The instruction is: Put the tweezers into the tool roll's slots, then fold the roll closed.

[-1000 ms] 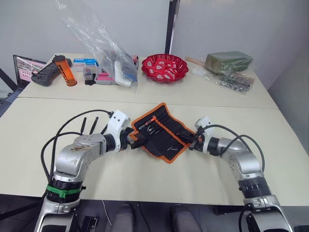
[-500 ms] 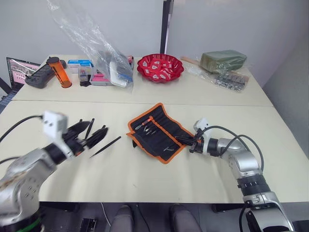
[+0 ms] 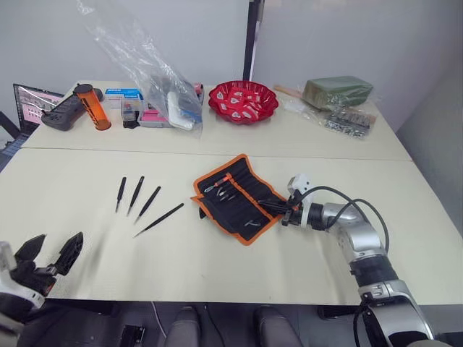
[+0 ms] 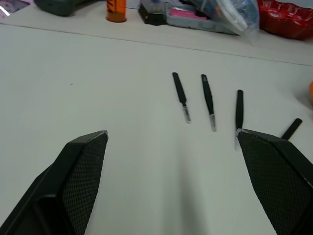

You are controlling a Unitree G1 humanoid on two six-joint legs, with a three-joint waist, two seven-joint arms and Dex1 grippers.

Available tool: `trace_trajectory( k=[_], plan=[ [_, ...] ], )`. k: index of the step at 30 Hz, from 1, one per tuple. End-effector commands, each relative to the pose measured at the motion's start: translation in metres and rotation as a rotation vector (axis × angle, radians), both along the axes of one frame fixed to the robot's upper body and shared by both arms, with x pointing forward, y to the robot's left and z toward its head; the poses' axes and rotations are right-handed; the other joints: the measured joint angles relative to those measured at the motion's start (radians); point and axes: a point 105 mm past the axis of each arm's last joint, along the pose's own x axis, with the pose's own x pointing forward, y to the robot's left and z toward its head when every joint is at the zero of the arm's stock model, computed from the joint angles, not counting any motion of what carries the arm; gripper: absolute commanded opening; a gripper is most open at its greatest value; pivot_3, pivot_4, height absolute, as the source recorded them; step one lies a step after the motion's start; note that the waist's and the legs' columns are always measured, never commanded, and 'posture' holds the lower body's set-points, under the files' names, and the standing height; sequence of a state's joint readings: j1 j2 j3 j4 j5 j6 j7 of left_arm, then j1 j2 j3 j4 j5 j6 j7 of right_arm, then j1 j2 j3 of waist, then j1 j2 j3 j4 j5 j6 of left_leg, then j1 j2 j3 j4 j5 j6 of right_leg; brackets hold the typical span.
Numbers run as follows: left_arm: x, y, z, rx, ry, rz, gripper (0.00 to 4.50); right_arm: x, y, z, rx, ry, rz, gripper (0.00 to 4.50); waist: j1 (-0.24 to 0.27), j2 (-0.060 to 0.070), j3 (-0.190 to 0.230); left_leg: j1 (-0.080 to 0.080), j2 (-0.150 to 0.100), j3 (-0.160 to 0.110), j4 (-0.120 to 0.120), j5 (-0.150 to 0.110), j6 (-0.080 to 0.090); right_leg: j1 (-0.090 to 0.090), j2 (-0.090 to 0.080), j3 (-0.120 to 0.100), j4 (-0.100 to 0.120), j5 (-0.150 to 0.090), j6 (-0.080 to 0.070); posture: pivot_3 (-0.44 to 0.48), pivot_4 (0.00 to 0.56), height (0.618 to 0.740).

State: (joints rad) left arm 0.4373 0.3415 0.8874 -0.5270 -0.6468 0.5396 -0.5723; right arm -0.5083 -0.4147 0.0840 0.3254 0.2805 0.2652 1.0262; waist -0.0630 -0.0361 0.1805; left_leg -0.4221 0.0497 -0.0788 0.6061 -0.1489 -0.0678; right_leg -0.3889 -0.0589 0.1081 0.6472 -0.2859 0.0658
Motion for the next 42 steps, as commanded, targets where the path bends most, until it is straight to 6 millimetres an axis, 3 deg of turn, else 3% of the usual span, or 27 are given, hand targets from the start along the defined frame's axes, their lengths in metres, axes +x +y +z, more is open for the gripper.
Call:
trace_trajectory(
  k=[1,9,25,29,42],
  plan=[
    [-0.007,0.003,0.001,0.014,-0.025,0.043,4.49,0.003,-0.002,0.012,0.034,-0.039,-0.012,0.00,0.000,0.000,0.000,0.000,0.000,0.000,0.000,0.000,0.000,0.000,0.000,0.000,0.000,0.000,0.000,0.000,0.150,0.740],
    [-0.005,0.005,-0.016,-0.007,0.018,0.109,4.49,-0.002,-0.002,-0.010,-0.027,0.016,-0.009,0.00,-0.002,0.000,0.000,0.000,0.000,0.000,0.000,0.000,0.000,-0.001,0.000,0.000,0.000,0.000,-0.001,0.000,0.150,0.740],
    [0.006,0.006,-0.017,0.021,0.030,0.126,4.49,-0.004,-0.003,-0.016,-0.044,0.028,-0.022,0.00,-0.003,-0.001,-0.001,0.000,0.000,0.000,0.000,0.000,0.000,-0.001,0.000,0.000,0.000,0.000,-0.001,0.000,0.150,0.740],
    [0.023,0.012,-0.014,0.031,0.036,0.140,4.49,-0.005,-0.003,-0.017,-0.049,0.029,-0.027,0.00,-0.003,-0.001,-0.001,0.000,0.000,0.000,0.000,0.000,0.000,0.000,0.000,0.000,0.000,0.000,-0.001,0.000,0.150,0.740],
    [0.105,-0.003,-0.007,0.098,0.113,0.067,4.49,-0.012,-0.007,-0.019,-0.057,0.027,-0.058,0.00,-0.001,-0.002,-0.001,0.000,0.000,0.000,-0.001,0.000,0.000,0.000,0.001,0.000,0.000,0.004,0.006,0.000,0.150,0.740]
  ],
)
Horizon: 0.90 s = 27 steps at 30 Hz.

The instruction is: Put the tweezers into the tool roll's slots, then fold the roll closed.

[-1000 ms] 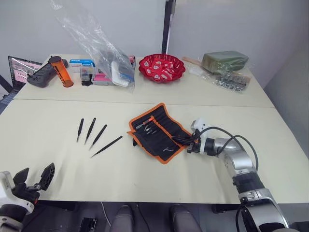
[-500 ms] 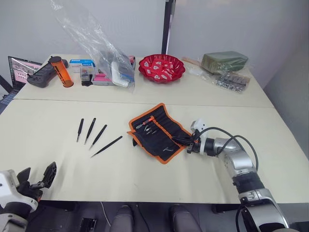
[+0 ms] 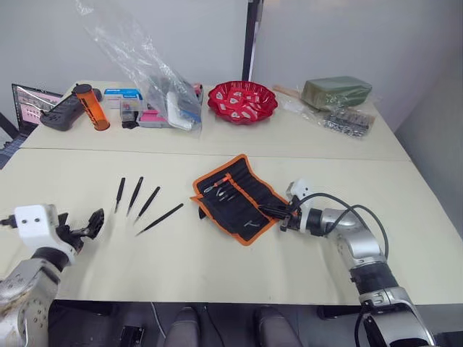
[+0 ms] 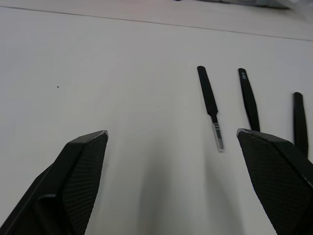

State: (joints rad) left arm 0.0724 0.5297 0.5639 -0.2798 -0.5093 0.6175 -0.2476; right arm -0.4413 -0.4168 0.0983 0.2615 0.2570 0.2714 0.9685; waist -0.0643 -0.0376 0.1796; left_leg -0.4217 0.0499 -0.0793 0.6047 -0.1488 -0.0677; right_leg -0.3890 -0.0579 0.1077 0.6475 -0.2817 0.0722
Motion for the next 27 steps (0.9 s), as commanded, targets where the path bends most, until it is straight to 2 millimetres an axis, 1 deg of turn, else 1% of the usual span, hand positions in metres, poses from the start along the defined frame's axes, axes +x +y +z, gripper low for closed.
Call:
trace_trajectory(
  k=[1,3,6,8,19,22,26,27],
  plan=[
    [0.013,-0.002,0.001,0.049,0.022,-0.012,4.49,-0.006,-0.006,-0.007,-0.024,0.022,-0.019,0.00,0.001,0.000,0.000,0.000,0.000,0.000,0.000,0.000,0.000,0.000,0.000,0.000,0.000,0.000,0.000,0.000,0.150,0.740],
    [0.021,-0.003,0.000,0.039,0.018,-0.007,4.49,-0.007,-0.008,-0.009,-0.027,0.023,-0.024,0.00,0.001,0.000,0.000,0.000,0.000,0.000,0.000,0.000,0.000,0.000,0.000,0.000,0.000,0.000,0.000,0.000,0.150,0.740],
    [0.031,-0.011,-0.003,0.046,0.026,-0.030,4.49,-0.007,-0.010,-0.008,-0.028,0.022,-0.028,0.00,0.001,0.000,0.000,0.000,0.000,0.000,0.000,0.000,0.000,0.000,0.000,0.000,0.000,0.000,0.000,0.000,0.150,0.740],
    [0.037,-0.016,-0.007,0.043,0.034,-0.042,3.95,-0.006,-0.010,-0.008,-0.029,0.020,-0.030,0.00,0.002,0.000,0.000,0.000,0.000,0.000,0.000,0.000,0.000,0.000,0.000,0.000,0.000,0.000,0.000,0.000,0.150,0.740],
    [0.050,-0.023,-0.017,0.069,0.072,-0.041,3.95,-0.005,-0.012,-0.007,-0.036,0.011,-0.032,0.00,0.006,0.000,0.000,0.000,0.000,0.000,0.000,0.000,0.000,0.000,0.000,0.000,0.000,0.001,0.001,0.000,0.150,0.740],
    [0.055,-0.026,-0.019,0.064,0.080,-0.041,3.20,-0.004,-0.013,-0.007,-0.050,0.001,-0.030,0.00,0.010,0.000,0.000,0.000,0.000,0.000,0.000,0.000,0.000,0.000,0.000,0.000,0.000,0.001,0.001,0.000,0.150,0.740],
    [0.055,-0.025,-0.022,0.046,0.095,-0.022,1.82,-0.003,-0.012,-0.006,-0.045,-0.003,-0.033,0.00,0.016,0.000,0.000,0.000,0.000,0.000,0.001,0.000,0.000,0.001,0.000,0.000,0.000,0.001,0.002,0.000,0.150,0.740],
    [0.055,-0.025,-0.022,0.040,0.094,-0.020,1.56,-0.003,-0.012,-0.005,-0.045,-0.004,-0.033,0.00,0.018,0.000,0.000,0.000,0.000,0.000,0.001,0.000,0.000,0.001,0.000,0.000,0.000,0.001,0.002,0.000,0.150,0.740]
  ],
)
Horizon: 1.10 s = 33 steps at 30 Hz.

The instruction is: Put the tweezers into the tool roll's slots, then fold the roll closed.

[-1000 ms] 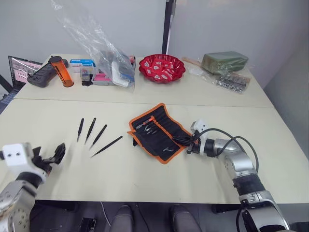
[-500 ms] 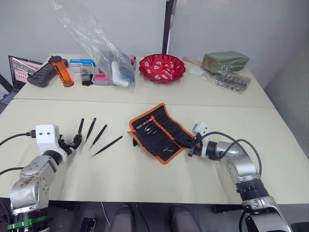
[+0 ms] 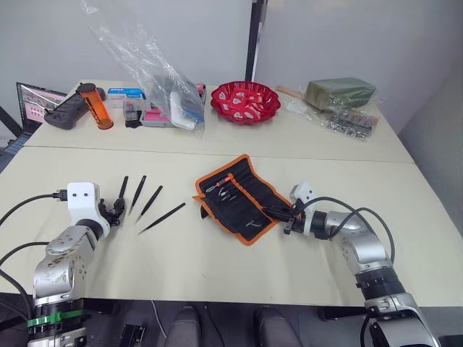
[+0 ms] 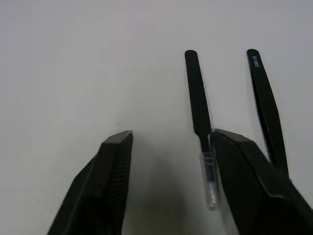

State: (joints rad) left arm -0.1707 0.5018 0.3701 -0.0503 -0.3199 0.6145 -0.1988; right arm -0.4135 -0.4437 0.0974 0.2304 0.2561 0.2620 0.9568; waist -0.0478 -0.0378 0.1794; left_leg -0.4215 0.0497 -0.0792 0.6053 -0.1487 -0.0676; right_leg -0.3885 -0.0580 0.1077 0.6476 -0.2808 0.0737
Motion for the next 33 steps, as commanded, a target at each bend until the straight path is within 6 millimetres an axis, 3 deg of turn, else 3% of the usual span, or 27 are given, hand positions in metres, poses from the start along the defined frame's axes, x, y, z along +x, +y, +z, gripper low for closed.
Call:
trace_trajectory(
  k=[1,4,5,11,20,23,28,33],
  plan=[
    [0.001,-0.003,-0.001,-0.018,0.000,-0.001,1.25,0.001,-0.005,-0.004,-0.020,0.011,-0.019,0.00,0.002,0.000,0.000,0.000,0.000,0.000,0.000,0.000,0.000,0.000,0.000,0.000,0.000,0.000,0.000,0.000,0.150,0.740],
    [0.000,0.003,-0.003,-0.014,0.007,0.022,0.17,0.000,-0.004,-0.005,-0.015,0.010,-0.022,0.00,0.002,0.000,0.000,0.000,0.000,0.000,0.000,0.000,0.000,0.000,0.000,0.000,0.000,0.000,0.000,0.000,0.150,0.740],
    [0.000,0.005,-0.002,-0.019,0.000,0.033,0.04,0.000,-0.004,-0.005,-0.013,0.011,-0.023,0.00,0.002,0.000,0.000,0.000,0.000,0.000,0.000,0.000,0.000,0.000,0.000,0.000,0.000,0.000,0.000,0.000,0.150,0.740],
    [0.001,0.012,0.008,-0.028,-0.054,0.055,0.04,0.000,-0.002,-0.002,-0.002,-0.009,-0.033,0.00,0.002,0.000,0.000,0.000,0.000,0.000,0.000,0.000,0.000,0.000,0.000,0.000,0.000,0.000,0.000,0.000,0.150,0.740],
    [0.006,0.021,0.039,-0.013,-0.157,0.061,0.04,0.001,0.000,0.016,0.032,-0.058,-0.071,0.00,0.004,0.000,0.000,-0.001,0.000,0.000,0.000,0.000,0.000,-0.001,0.000,0.000,0.000,0.000,0.000,0.000,0.150,0.740],
    [0.013,0.001,0.055,-0.079,-0.201,-0.047,0.04,-0.003,0.001,0.015,0.019,-0.057,-0.084,0.00,0.006,0.000,0.000,-0.001,0.000,0.000,0.000,0.000,0.000,-0.001,0.000,0.000,0.000,0.000,0.000,0.000,0.150,0.740],
    [0.018,-0.055,0.097,-0.112,-0.270,-0.327,0.04,-0.011,0.002,0.002,-0.009,-0.029,-0.119,0.00,0.006,0.000,0.000,-0.002,0.000,0.000,0.000,0.000,0.000,-0.001,0.000,0.000,0.000,0.000,0.000,0.000,0.150,0.740],
    [0.010,-0.106,0.111,-0.094,-0.222,-0.607,0.04,-0.011,0.001,-0.005,-0.029,-0.007,-0.160,0.00,0.000,0.000,0.000,-0.001,0.000,0.000,0.000,0.000,0.000,-0.001,0.000,0.000,0.000,0.000,0.001,0.000,0.150,0.740]
  ],
)
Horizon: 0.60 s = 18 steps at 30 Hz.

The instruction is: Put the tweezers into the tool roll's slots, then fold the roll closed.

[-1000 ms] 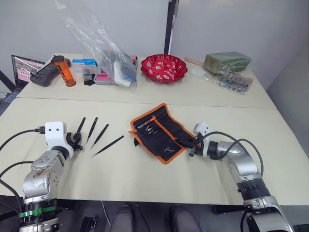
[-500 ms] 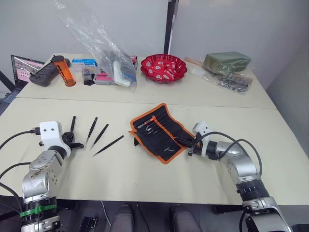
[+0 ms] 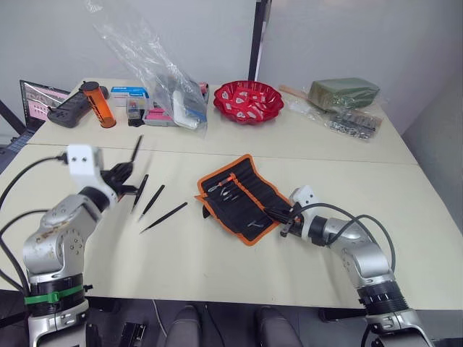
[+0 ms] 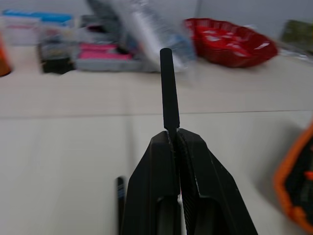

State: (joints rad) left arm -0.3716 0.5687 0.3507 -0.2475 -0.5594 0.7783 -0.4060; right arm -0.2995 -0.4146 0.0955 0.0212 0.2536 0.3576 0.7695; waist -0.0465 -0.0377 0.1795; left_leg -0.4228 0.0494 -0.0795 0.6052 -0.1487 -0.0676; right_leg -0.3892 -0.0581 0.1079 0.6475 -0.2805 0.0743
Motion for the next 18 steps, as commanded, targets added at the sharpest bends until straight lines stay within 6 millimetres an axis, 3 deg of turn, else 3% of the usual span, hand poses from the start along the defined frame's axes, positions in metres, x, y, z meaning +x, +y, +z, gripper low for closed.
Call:
trace_trajectory(
  k=[1,6,10,18],
  plan=[
    [-0.009,-0.041,0.019,0.032,-0.006,-0.223,0.04,-0.001,-0.006,-0.007,-0.037,0.024,-0.034,0.00,-0.001,0.000,0.000,0.000,0.000,0.000,0.000,0.000,0.000,0.000,0.000,0.000,0.000,0.000,0.000,0.000,0.150,0.740],
    [-0.013,-0.081,0.022,0.129,0.094,-0.419,0.04,-0.004,-0.011,-0.020,-0.068,0.070,-0.061,0.00,0.000,0.000,0.000,0.000,0.000,0.000,0.001,0.000,0.000,0.000,0.000,0.000,0.000,0.000,0.000,0.000,0.150,0.740],
    [-0.004,-0.093,0.021,0.193,0.175,-0.409,0.04,-0.008,-0.011,-0.034,-0.085,0.153,-0.067,0.00,0.001,0.000,0.000,0.000,0.000,0.000,0.001,0.000,0.000,0.001,0.000,0.000,0.000,0.000,0.000,0.000,0.150,0.740],
    [-0.017,-0.117,0.009,0.309,0.298,-0.579,0.04,-0.003,-0.018,-0.042,-0.108,0.211,-0.108,0.00,-0.002,0.000,0.000,0.001,0.000,0.000,0.001,0.000,0.000,0.001,0.000,0.000,0.000,0.000,0.000,0.000,0.150,0.740]
  ],
)
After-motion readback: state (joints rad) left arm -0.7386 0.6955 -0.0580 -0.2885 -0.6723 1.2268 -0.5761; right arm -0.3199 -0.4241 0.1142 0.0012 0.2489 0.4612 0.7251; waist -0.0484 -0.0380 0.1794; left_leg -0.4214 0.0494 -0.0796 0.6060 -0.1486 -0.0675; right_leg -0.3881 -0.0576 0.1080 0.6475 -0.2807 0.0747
